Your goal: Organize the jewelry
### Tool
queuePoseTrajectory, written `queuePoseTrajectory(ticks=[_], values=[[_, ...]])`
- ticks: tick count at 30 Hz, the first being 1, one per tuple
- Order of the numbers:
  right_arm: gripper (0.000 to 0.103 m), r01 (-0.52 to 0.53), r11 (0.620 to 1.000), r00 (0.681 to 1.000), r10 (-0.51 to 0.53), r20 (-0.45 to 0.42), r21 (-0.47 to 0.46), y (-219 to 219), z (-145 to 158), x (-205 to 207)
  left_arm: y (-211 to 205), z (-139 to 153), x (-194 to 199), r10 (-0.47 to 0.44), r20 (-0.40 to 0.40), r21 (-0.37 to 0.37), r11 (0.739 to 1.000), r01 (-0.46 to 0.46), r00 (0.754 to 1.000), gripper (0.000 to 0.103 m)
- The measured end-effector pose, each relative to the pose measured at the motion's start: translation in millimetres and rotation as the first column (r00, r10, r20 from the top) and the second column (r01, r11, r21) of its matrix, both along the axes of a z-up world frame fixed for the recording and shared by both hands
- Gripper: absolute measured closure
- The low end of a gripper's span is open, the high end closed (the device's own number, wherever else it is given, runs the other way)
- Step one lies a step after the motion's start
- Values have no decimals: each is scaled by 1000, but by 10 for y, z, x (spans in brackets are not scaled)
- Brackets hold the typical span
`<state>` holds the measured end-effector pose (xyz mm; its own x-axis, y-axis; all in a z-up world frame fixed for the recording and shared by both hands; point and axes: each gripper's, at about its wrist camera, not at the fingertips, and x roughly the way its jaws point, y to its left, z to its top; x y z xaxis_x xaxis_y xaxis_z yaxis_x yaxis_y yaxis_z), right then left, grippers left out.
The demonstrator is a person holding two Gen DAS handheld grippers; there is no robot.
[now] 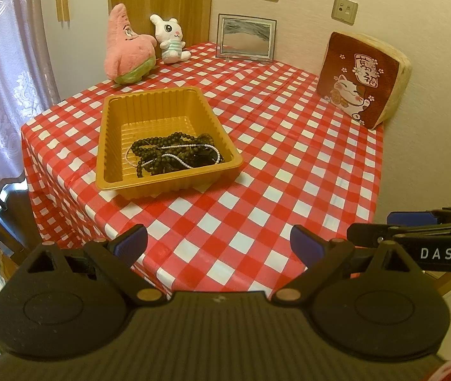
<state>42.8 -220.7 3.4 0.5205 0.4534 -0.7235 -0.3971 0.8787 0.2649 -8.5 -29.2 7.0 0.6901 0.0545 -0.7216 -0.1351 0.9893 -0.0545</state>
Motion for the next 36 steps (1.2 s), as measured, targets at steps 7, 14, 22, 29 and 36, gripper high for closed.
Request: queuePoseTrajectory(ticks=[7,14,22,29,36], values=[[35,0,1000,1000,0,-1,0,1,0,6,5,0,0,0,0,0,1000,0,1000,7],[35,-2,1000,1000,2,-3,-1,6,-18,15,20,-2,-4,0,0,-1,1000,0,1000,7],[35,-1,1000,1000,1,-5,-2,10,-16,22,19,-5,8,-2,-1,-2,1000,2,1000,7],[35,5,1000,1000,-5,-11,-4,-2,-64,58,-39,-32,90,-9,-4,-2,1000,9,1000,7],[35,7,1000,1000,-7,-20,-7,-21,-55,113,-31,-59,134,-14,-8,-6,1000,14,1000,7]])
